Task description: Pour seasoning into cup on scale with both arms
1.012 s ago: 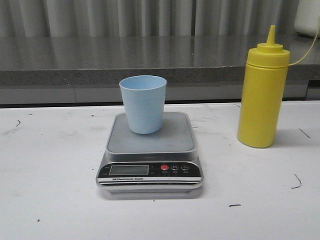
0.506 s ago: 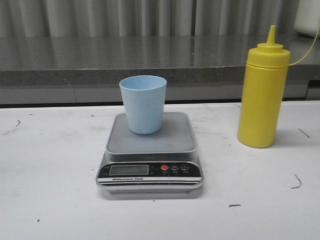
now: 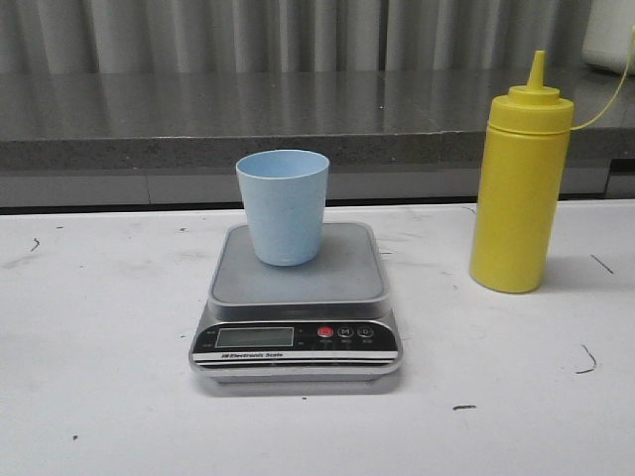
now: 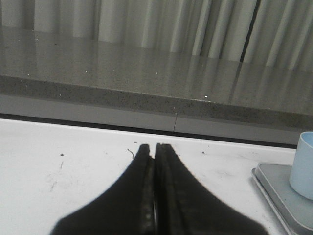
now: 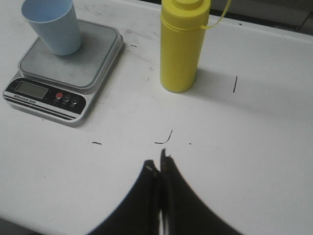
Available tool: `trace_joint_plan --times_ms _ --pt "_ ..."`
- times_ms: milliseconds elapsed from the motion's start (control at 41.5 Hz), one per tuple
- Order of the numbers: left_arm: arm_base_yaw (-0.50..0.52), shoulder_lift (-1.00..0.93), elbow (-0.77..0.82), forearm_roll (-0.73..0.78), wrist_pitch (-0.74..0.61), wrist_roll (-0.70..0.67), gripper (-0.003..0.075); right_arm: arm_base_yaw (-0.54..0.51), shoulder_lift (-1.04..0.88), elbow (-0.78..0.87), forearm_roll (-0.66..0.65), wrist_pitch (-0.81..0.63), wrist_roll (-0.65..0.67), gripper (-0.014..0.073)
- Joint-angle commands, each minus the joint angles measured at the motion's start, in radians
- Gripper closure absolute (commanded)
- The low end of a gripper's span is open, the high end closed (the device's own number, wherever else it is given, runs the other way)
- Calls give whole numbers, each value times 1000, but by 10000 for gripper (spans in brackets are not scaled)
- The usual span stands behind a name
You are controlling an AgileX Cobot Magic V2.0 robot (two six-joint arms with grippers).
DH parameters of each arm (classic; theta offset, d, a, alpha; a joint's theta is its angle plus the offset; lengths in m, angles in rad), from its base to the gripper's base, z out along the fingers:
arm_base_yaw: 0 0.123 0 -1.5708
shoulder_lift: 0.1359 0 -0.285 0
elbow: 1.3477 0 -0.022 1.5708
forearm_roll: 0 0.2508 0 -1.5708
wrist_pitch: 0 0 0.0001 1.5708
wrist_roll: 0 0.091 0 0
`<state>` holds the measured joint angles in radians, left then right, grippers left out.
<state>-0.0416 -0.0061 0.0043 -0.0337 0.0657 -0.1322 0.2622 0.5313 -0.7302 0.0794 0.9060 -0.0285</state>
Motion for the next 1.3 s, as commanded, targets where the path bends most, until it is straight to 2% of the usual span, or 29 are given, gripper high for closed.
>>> trace_joint_plan --times_ms 0,193,337,554,964,1108,1277 --pt "0 -17 25 0 -109 -7 740 1 3 -33 5 -62 -7 662" --pt "0 -17 25 63 -109 -5 740 1 3 -33 5 -62 -7 662" --pt "-3 -17 25 63 -109 -5 740 1 3 -33 5 -62 -7 662" --pt "-58 -17 25 61 -113 -5 740 1 3 -33 5 -62 -7 662" --pt "-58 -17 25 59 -125 -5 740 1 3 -33 5 -62 -7 662" --pt "-58 -17 25 -20 -134 107 740 1 3 -33 5 -62 -7 662" --pt "-58 -17 25 -22 -145 116 740 1 3 -33 5 -62 -7 662"
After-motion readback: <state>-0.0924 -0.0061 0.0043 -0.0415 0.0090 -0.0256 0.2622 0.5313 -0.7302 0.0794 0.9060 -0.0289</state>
